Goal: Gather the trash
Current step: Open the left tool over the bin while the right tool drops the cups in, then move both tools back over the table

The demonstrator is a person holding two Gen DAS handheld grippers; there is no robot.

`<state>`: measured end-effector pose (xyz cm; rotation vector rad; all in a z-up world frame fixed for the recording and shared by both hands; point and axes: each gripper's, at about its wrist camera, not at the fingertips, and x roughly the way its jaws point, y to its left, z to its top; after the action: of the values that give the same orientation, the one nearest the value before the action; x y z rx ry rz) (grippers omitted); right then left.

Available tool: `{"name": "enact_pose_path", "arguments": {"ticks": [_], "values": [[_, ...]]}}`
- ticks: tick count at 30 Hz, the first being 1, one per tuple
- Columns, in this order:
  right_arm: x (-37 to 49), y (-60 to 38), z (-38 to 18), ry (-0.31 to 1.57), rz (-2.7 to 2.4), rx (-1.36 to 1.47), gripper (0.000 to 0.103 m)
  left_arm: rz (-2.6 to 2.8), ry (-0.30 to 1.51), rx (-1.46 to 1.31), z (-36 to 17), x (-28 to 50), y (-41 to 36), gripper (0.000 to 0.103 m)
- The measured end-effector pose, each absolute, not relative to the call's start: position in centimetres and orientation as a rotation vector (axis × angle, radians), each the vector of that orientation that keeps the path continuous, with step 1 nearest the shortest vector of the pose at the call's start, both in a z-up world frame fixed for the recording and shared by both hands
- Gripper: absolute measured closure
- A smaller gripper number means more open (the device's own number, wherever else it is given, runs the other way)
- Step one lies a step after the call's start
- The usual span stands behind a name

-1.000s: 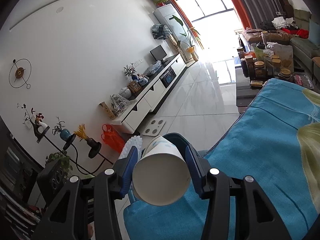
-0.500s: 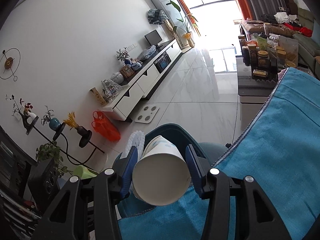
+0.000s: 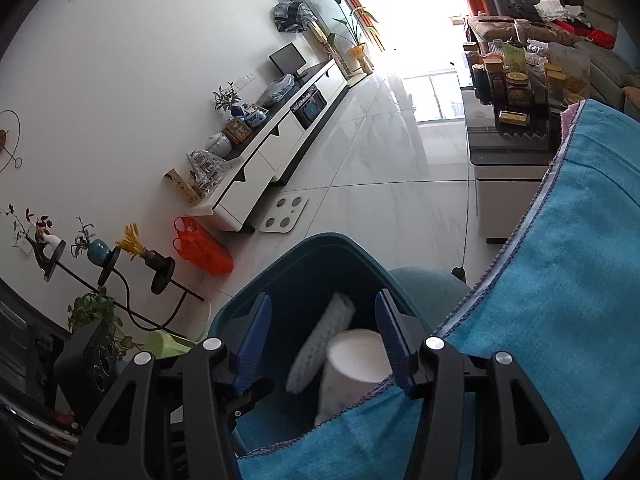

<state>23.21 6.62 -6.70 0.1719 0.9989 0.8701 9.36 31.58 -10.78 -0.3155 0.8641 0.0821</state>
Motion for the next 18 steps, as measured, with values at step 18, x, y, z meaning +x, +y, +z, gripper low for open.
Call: {"name": "enact_pose_path", "arguments": {"ticks": [18], "values": [[18.5,-1.4,-1.9,0.837,0.903,0.153,0.05,-0.038,0.662,-0.21,-4.7,5.2,25.5,0.044]]}}
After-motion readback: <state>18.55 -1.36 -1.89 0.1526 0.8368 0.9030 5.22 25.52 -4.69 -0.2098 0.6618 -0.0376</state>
